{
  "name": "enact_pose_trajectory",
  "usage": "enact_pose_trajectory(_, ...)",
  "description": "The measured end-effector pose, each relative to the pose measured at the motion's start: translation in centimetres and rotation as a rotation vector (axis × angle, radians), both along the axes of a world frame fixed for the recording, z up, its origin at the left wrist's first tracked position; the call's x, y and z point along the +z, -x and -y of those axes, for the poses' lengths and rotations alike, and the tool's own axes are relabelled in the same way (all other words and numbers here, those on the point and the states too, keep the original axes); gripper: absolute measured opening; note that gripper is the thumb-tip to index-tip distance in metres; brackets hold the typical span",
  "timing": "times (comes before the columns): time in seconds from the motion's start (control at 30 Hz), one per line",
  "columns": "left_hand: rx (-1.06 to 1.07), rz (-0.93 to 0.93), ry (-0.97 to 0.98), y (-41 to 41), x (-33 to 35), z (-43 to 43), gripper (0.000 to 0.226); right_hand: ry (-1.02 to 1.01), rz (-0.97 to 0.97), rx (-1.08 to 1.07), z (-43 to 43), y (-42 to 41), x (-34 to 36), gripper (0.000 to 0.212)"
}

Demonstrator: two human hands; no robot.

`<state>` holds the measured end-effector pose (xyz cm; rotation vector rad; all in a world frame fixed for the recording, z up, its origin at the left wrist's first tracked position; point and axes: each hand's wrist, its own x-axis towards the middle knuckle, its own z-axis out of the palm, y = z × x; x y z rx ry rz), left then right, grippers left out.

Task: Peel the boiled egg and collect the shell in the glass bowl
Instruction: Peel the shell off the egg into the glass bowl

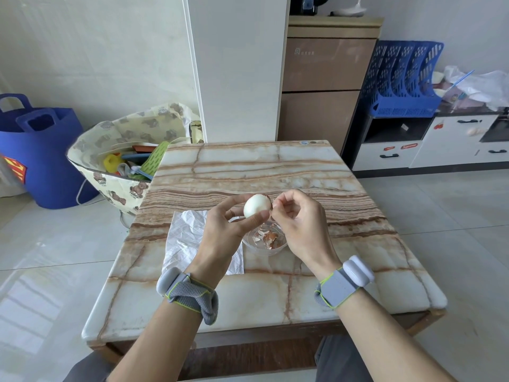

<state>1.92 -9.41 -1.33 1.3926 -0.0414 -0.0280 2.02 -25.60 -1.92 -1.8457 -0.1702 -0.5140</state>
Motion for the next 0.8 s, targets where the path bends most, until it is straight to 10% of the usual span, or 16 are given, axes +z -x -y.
enact_pose_trajectory(0.8,0.041,0.015,-0.017,-0.03,-0.05,-0.04,0.037,0.024,-0.014,-0.010,0.37,0.01,0.04,0.021)
